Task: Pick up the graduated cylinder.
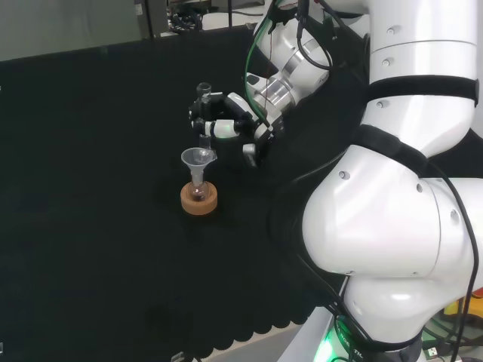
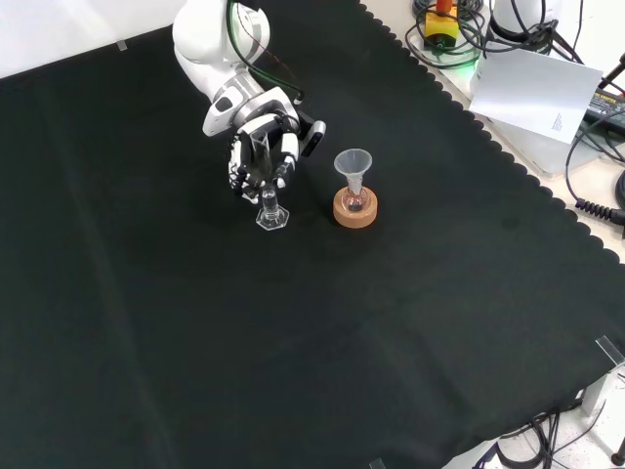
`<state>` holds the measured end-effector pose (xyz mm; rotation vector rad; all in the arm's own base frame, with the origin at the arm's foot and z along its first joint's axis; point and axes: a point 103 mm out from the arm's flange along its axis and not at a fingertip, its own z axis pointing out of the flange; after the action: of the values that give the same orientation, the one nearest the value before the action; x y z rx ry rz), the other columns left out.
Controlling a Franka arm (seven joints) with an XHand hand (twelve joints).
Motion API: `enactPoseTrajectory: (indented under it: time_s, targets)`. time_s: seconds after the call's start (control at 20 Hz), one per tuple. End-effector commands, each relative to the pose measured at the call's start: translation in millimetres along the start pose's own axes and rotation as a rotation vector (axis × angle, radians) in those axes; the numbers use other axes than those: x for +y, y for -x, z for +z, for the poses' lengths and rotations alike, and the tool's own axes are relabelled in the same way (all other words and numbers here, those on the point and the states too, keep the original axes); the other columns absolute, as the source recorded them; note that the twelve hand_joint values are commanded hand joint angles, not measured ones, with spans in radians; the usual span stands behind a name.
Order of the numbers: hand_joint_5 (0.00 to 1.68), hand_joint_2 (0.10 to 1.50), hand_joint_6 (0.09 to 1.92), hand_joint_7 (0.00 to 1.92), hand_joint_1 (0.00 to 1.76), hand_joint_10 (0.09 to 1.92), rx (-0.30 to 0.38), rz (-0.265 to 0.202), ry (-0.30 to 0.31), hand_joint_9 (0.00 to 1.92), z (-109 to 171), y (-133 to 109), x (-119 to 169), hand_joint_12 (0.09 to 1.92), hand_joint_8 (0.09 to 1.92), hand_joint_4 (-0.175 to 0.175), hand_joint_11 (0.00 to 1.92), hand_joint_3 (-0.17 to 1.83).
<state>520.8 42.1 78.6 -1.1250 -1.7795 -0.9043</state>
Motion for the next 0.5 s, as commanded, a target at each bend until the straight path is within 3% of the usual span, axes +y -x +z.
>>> enactPoseTrajectory:
  time_s: [0.05,0.5]
  targets:
    - [0.87,1.16,1.17,0.94,1.07,0.33,-0.042,0.019,-0.005,1.07,4.3,1.8,2.4,1.0,0.64,-0.045,0.97,0.03]
    - [0.85,1.18,1.2,0.93,1.08,0.33,-0.067,0.003,-0.012,1.09,4.4,-1.9,2.4,0.98,0.65,-0.081,1.0,0.01]
